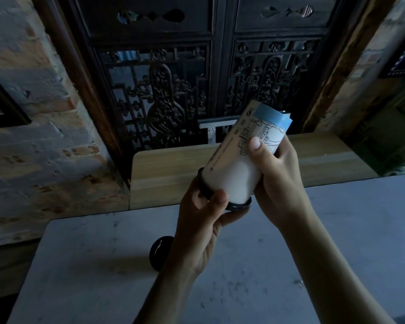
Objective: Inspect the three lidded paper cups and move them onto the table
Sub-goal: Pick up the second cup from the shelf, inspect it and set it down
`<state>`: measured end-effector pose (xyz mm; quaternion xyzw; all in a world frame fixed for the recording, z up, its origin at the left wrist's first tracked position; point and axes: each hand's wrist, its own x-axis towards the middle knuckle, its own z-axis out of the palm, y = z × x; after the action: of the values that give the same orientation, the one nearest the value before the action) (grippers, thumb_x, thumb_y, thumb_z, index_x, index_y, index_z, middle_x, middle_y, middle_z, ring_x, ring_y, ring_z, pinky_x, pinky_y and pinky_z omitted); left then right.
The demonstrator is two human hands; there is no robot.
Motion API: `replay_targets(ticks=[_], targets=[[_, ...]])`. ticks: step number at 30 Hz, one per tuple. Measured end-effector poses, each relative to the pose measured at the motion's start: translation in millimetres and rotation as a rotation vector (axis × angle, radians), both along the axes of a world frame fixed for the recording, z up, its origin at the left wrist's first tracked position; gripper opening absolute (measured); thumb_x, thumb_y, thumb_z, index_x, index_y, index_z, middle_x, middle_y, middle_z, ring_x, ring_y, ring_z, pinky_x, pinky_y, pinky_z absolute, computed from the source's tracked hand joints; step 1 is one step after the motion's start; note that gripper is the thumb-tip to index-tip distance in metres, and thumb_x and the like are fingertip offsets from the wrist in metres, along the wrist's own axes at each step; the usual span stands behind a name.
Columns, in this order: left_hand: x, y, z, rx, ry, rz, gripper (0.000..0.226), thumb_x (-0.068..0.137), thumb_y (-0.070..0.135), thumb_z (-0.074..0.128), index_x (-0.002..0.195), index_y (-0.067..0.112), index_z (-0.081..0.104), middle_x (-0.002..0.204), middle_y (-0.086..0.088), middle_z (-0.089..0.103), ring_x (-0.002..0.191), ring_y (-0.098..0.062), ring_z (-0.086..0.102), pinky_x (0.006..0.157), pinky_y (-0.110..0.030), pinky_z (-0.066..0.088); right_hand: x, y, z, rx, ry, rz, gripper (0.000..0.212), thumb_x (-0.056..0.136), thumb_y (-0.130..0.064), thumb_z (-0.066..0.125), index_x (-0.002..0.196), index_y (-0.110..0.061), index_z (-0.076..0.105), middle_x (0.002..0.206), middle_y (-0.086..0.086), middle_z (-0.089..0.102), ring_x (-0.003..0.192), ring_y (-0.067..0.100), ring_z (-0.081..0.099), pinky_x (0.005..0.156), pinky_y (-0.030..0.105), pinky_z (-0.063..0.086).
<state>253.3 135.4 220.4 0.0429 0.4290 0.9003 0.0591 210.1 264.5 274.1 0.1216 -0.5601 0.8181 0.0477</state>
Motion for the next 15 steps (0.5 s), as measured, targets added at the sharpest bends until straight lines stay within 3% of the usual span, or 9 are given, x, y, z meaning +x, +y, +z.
replay_targets(ticks=[8, 10, 12, 15], targets=[[-4.7, -3.3, -11.0, 0.045, -0.036, 0.039, 0.084, 0.067, 0.046, 0.093, 0.139, 0.019, 0.060, 0.145, -0.015, 0.062, 0.133, -0.036, 0.061, 0.093, -0.050, 0.060, 0.4, 0.7, -12.4, 0.044, -0.006, -0.057, 0.090, 0.072, -0.052, 0.088, 0.132, 0.001, 0.047, 0.109, 0.018, 0.063, 0.101, 0.034, 0.067, 0.088, 0.062, 0.057], [-6.8, -6.2, -13.5, 0.045, -0.048, 0.059, 0.091, 0.063, 0.043, 0.096, 0.141, 0.017, 0.056, 0.146, -0.016, 0.061, 0.133, -0.037, 0.061, 0.095, -0.054, 0.059, 1.4, 3.9, -16.2, 0.090, -0.016, -0.114, 0.087, 0.077, -0.042, 0.088, 0.142, -0.009, 0.041, 0.114, 0.015, 0.062, 0.102, 0.027, 0.069, 0.086, 0.054, 0.062], [-8.8, -8.2, -15.8, 0.008, -0.066, 0.093, 0.092, 0.057, 0.044, 0.099, 0.136, 0.022, 0.058, 0.143, -0.013, 0.062, 0.130, -0.034, 0.064, 0.094, -0.053, 0.060, 3.2, 7.7, -20.7, 0.227, 0.039, -0.198, 0.083, 0.086, -0.027, 0.082, 0.153, -0.019, 0.032, 0.131, 0.008, 0.055, 0.109, 0.014, 0.071, 0.088, 0.040, 0.063], [-8.9, -9.5, -20.6, -0.067, -0.073, 0.129, 0.090, 0.051, 0.049, 0.100, 0.130, 0.027, 0.062, 0.139, -0.008, 0.064, 0.125, -0.027, 0.068, 0.091, -0.048, 0.062, 0.5, 13.3, -34.1, 0.683, 0.256, -0.380, 0.062, 0.094, -0.038, 0.069, 0.149, -0.022, 0.047, 0.155, 0.007, 0.036, 0.142, 0.024, 0.048, 0.110, 0.035, 0.050]])
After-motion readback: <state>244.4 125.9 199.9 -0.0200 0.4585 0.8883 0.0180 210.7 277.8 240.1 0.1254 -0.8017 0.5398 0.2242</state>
